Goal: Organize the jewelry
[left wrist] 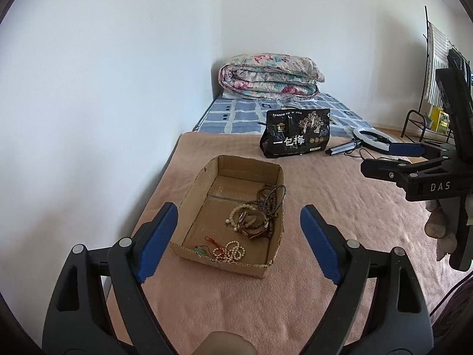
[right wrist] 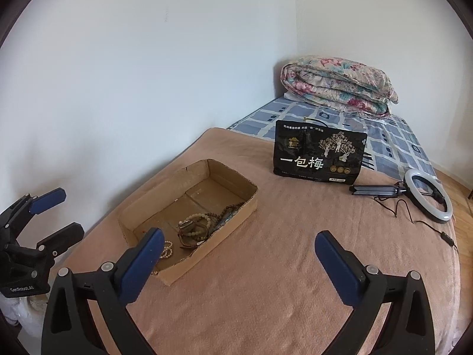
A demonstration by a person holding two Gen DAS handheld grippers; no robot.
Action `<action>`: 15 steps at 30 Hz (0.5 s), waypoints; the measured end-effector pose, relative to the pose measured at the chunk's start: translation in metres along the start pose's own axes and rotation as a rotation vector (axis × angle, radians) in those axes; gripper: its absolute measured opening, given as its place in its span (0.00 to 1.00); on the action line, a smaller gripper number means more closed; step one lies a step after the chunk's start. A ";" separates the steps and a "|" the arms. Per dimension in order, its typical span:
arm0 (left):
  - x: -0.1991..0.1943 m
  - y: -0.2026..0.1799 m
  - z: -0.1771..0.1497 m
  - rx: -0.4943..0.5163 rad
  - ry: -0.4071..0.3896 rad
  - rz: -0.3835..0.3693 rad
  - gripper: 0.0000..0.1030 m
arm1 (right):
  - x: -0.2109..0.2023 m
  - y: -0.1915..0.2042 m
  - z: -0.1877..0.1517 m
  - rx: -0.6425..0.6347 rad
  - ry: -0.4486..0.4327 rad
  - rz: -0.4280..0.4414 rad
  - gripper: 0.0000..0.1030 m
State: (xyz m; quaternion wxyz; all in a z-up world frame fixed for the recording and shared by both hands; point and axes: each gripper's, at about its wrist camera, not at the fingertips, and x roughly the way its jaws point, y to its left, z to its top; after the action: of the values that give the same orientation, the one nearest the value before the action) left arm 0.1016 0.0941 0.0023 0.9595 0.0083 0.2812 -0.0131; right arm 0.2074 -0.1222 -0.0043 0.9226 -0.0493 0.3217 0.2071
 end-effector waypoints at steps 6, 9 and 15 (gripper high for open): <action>-0.024 -0.009 -0.006 -0.016 -0.007 0.024 0.96 | -0.022 0.003 -0.012 -0.020 -0.023 -0.024 1.00; -0.032 -0.014 -0.010 -0.014 -0.013 0.049 0.97 | -0.028 0.006 -0.017 -0.030 -0.032 -0.038 1.00; -0.046 -0.024 -0.019 0.006 -0.018 0.079 0.98 | -0.029 0.008 -0.027 -0.021 -0.040 -0.048 1.00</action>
State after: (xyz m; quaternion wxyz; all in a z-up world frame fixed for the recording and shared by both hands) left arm 0.0522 0.0714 0.0110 0.9618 0.0223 0.2718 0.0240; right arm 0.1689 -0.1313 -0.0075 0.9330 -0.0626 0.2996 0.1893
